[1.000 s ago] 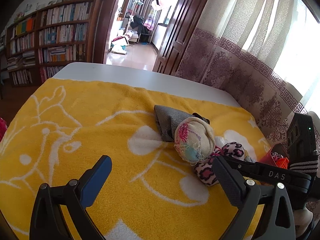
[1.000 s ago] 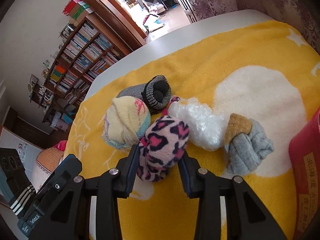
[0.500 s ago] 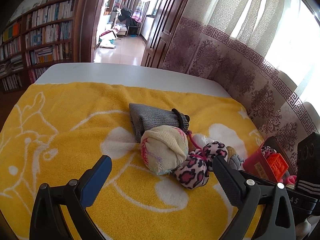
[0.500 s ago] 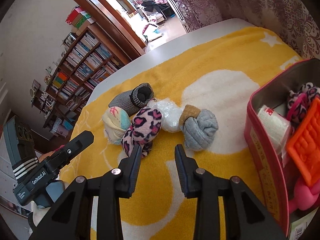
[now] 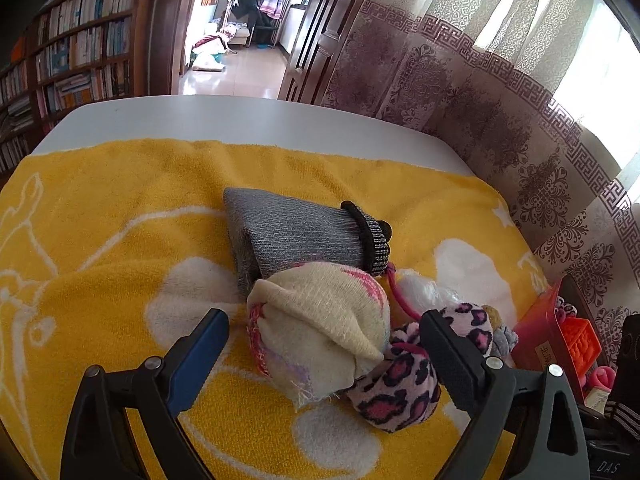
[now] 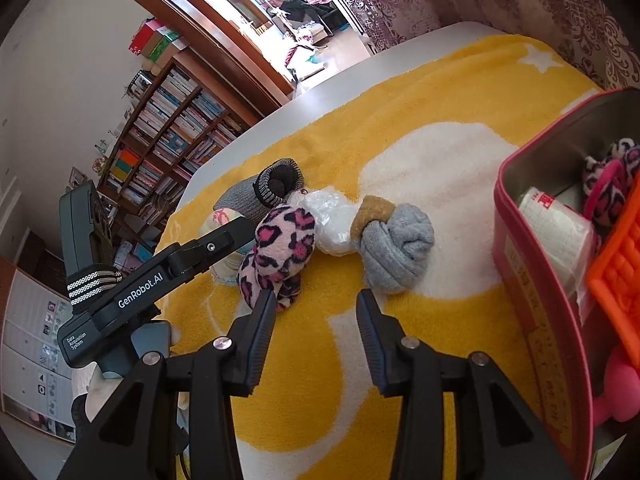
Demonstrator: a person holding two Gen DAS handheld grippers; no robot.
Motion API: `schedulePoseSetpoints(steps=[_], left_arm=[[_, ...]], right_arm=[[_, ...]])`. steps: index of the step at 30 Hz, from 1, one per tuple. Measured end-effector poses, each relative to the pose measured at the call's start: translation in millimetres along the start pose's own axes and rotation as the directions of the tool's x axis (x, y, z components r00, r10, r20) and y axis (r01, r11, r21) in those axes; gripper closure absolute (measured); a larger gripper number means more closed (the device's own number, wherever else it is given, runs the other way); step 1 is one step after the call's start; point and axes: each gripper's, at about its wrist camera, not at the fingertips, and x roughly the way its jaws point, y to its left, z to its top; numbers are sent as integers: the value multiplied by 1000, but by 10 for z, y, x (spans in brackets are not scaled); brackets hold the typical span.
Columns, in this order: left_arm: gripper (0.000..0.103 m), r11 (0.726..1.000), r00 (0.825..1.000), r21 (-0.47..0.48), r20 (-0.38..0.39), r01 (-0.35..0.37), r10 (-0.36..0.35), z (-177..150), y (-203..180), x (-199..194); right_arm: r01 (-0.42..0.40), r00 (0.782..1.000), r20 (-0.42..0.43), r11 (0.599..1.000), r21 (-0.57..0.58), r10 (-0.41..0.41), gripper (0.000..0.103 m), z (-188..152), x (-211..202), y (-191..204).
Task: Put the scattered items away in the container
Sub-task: 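Grasp the knit hat with the left gripper while right grasps the leopard plush, then carry the knit hat and leopard plush into the red tin and open both grippers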
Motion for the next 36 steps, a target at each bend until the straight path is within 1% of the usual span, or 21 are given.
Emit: schedulePoseSetpoints(steps=[1,2,4,7,10,13,15,16,17,22,28,29,30,31,32,34,36], left_arm=[[26,1000,1000,-11,-7,15,-15,-12,27,21],[35,999,999,-29,-8,37,-37,-19,63,36],[35,996,997,-42,1,77,-77,-31,115,31],[35,992,994,-61,20,109,-108,-25,172,-45],[35,991,991,-63,66,121,-117,22,212,-213],[35,992,987,-55,115,114,-107,91,243,-377],[35,992,986,-60,135,109,-100,131,272,-435],[35,992,985,-69,141,109,-98,140,301,-455],[35,991,985,-77,145,111,-99,148,332,-468],[35,987,983,-103,153,121,-105,173,412,-499],[35,985,981,-105,151,134,-118,181,407,-503],[35,985,982,-106,151,135,-118,182,408,-501],[35,985,982,-107,149,133,-117,184,412,-497],[35,985,982,-109,149,132,-115,181,417,-494],[35,985,983,-112,148,130,-113,176,421,-490],[35,985,983,-112,145,130,-113,172,416,-478],[35,986,983,-109,146,129,-113,170,406,-485]], right_arm=[[5,1000,-1,1000,-3,-5,58,-2,9,6],[9,1000,0,1000,-6,-9,58,-5,13,9],[21,1000,1,1000,-14,-21,58,-6,19,22],[38,999,-1,999,-23,-38,58,-3,36,45],[52,999,-4,998,-33,-52,58,14,55,105],[46,999,-10,998,-32,-46,57,55,76,184],[45,999,-7,999,-30,-45,49,92,106,241],[49,999,-2,998,-27,-50,42,114,127,267],[56,998,3,998,-26,-56,39,134,147,293],[63,998,-20,998,-24,-63,39,240,363,397],[110,992,-63,993,-42,-112,39,256,700,470],[122,991,-53,991,-57,-125,40,244,719,492],[153,987,-40,985,-84,-157,42,236,722,530],[186,981,-35,976,-113,-191,51,227,732,570],[194,979,-29,972,-129,-200,55,218,727,595],[189,980,-30,972,-138,-195,60,210,691,614],[193,980,-10,971,-144,-197,60,198,605,633]])
